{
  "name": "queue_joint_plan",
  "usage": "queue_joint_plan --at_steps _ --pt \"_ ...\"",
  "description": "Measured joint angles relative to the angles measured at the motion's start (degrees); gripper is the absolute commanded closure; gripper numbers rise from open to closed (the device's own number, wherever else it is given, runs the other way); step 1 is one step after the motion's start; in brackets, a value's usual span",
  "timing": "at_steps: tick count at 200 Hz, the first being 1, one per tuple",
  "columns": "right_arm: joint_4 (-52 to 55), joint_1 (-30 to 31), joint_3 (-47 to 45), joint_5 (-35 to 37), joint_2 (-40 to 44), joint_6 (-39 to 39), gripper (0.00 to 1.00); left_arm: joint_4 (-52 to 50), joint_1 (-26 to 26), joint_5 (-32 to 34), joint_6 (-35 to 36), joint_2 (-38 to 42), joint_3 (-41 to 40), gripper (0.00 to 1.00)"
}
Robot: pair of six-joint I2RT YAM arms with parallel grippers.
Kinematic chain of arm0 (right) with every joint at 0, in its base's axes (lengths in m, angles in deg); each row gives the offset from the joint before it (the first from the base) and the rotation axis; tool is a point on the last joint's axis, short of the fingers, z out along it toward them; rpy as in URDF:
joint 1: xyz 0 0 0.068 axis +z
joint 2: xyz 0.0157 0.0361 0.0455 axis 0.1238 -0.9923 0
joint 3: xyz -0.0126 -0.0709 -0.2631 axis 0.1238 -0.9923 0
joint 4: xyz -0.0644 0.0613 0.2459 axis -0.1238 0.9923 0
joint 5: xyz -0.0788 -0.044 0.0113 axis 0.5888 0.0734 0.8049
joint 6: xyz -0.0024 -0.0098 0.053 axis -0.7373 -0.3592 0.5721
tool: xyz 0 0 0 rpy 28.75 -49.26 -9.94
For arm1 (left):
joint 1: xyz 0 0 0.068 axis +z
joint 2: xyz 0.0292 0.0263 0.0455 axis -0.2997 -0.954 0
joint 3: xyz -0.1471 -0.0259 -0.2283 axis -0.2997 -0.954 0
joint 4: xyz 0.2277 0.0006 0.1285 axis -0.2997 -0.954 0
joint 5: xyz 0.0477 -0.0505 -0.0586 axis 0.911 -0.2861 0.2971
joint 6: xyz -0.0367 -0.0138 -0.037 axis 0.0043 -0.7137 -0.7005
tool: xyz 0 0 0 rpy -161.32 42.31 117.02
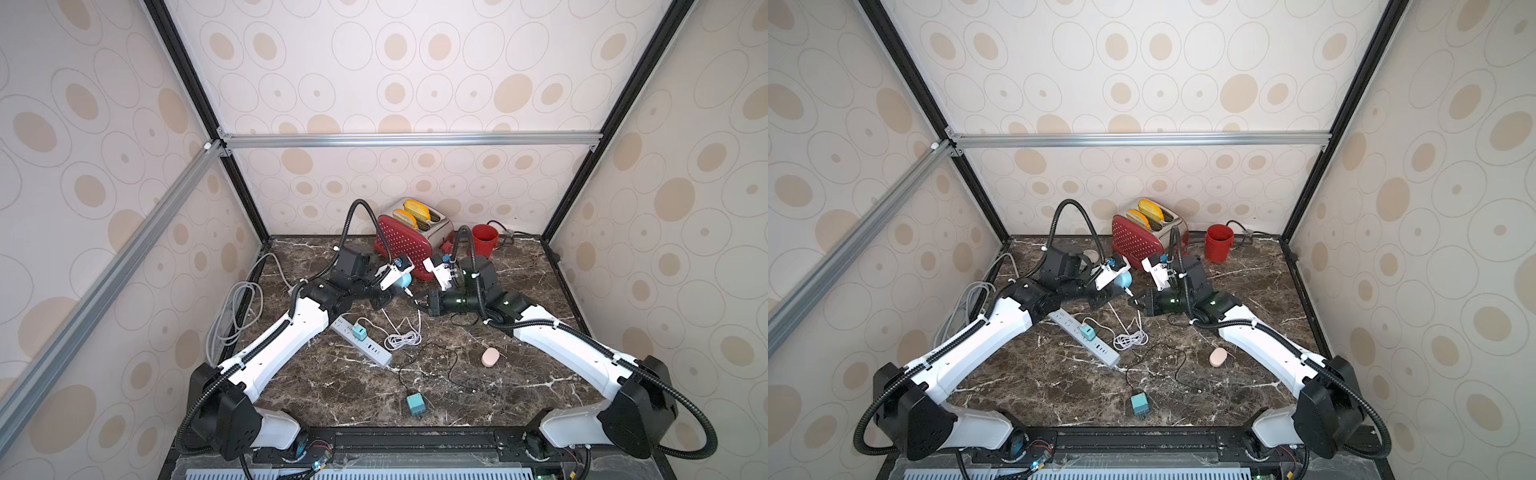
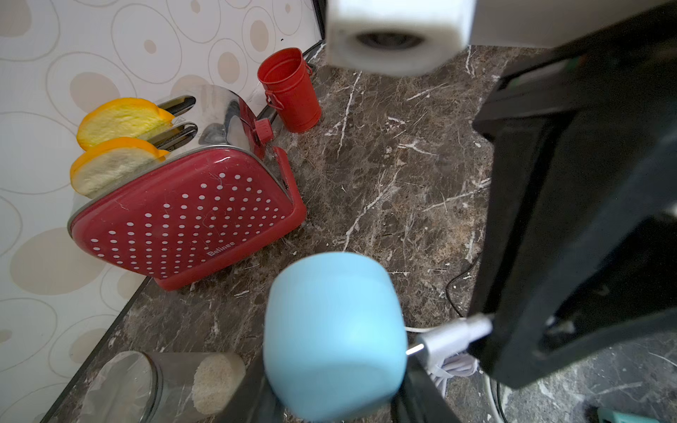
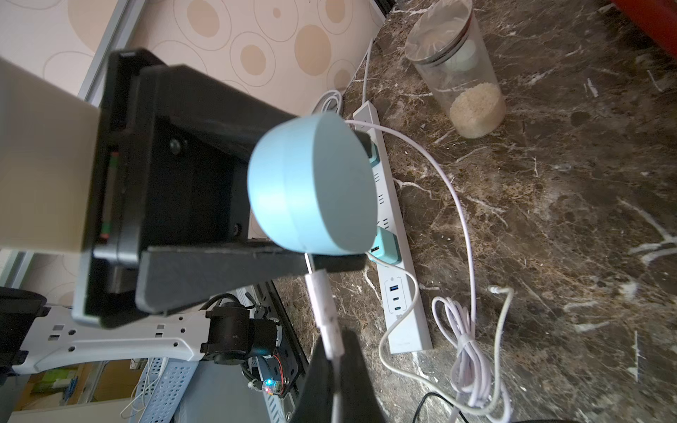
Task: Charge the bluetooth headset
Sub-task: Insert the charging cable into the bluetooth headset.
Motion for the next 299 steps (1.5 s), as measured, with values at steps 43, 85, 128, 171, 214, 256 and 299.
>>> queue_joint_plan --at_steps 43,85,128,171,214,256,299 --pt "0.4 0.0 0.7 0.3 -1.0 0.7 1.0 -0.1 -1.1 3.3 0.7 -0.1 0.4 0.75" --pt "1.4 0.0 1.2 1.4 -1.6 0.8 1.0 -1.6 -3.6 8.2 1.7 -2.0 3.3 0.75" --pt "2.9 0.0 1.9 3.1 -1.5 0.3 1.0 -3.7 -4.6 11.3 2.4 -2.7 5.0 0.76" --pt "3.7 0.0 2.2 4.1 -1.3 -0.2 1.0 -5.1 -5.0 12.7 3.7 -4.1 6.5 0.75" --pt "4.7 0.0 3.2 4.0 -1.4 -0.2 1.0 -6.4 -5.2 13.2 5.8 -4.9 7.7 0.75" --pt "5.0 0.0 3.8 3.8 -2.1 0.0 1.0 -6.6 -5.6 14.3 6.5 -4.9 8.1 0.75" --pt "5.8 0.0 4.1 3.4 -2.9 0.3 1.0 -7.5 -6.2 15.4 7.7 -4.9 8.1 0.75"
